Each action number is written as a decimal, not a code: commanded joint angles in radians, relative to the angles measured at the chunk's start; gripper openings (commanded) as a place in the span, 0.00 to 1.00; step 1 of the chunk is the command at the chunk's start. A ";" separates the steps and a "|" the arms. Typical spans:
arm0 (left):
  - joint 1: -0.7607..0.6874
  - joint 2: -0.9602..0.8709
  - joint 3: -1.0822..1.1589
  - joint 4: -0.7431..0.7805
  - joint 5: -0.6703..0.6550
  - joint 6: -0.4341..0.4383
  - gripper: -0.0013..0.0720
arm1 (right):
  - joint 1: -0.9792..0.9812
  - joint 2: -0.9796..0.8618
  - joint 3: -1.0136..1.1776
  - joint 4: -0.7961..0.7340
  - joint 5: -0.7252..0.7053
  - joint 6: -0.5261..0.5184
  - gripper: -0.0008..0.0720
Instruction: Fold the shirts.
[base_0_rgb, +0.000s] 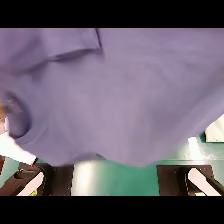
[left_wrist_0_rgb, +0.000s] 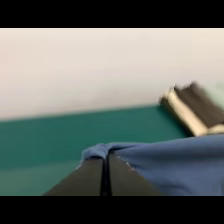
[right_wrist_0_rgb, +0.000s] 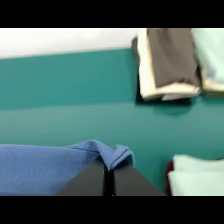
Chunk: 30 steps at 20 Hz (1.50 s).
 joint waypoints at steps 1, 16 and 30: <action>0.001 -0.146 -0.107 0.004 -0.094 -0.001 0.05 | 0.150 -0.149 -0.100 -0.141 0.058 0.039 0.03; 0.007 -0.832 -0.161 -0.021 0.047 0.108 0.05 | 0.333 -0.817 0.033 -0.289 0.002 0.045 0.03; -0.005 -0.826 -0.374 -0.025 -0.138 0.101 0.71 | 0.378 -0.538 -0.603 -0.252 -0.225 0.042 0.40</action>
